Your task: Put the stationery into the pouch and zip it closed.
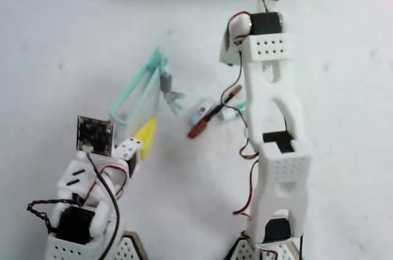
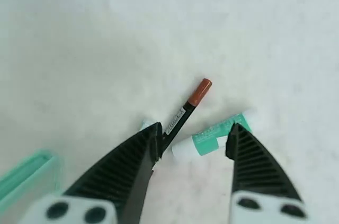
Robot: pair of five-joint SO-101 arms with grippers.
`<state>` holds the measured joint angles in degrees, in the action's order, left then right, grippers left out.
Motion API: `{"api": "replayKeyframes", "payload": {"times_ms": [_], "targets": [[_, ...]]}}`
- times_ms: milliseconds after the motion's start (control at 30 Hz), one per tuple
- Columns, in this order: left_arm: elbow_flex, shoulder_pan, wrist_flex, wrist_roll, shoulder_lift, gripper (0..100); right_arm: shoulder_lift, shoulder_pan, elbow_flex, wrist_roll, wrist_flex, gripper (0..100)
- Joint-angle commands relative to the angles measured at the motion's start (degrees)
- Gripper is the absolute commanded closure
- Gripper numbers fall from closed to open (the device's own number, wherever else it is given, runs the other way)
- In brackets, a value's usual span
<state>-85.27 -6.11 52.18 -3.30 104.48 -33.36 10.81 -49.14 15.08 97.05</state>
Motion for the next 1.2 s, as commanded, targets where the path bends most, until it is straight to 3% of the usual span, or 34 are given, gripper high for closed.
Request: {"api": "replayKeyframes", "payload": {"times_ms": [0, 100, 267, 667, 867, 1167], "targets": [[0.79, -0.66, 0.18, -0.26, 0.31, 76, -1.27, 0.4, -0.18, 0.62, -2.15, 81.5], [0.79, -0.66, 0.18, -0.26, 0.31, 76, -3.82, 0.13, -0.18, 2.29, -2.68, 84.1], [0.7, -0.66, 0.18, -0.26, 0.31, 76, -7.08, -1.36, -0.18, 8.09, -2.59, 98.8], [0.0, -0.75, -0.18, -0.26, 0.31, 76, -10.15, 1.1, 0.26, 6.15, -2.51, 91.6], [0.0, -0.75, -0.18, -0.26, 0.31, 76, -13.85, 1.1, -0.18, 6.15, -3.56, 77.3], [-0.09, -0.75, -0.18, -0.26, 0.31, 76, -18.33, 1.36, -0.09, 6.24, -10.33, 78.5]]}}
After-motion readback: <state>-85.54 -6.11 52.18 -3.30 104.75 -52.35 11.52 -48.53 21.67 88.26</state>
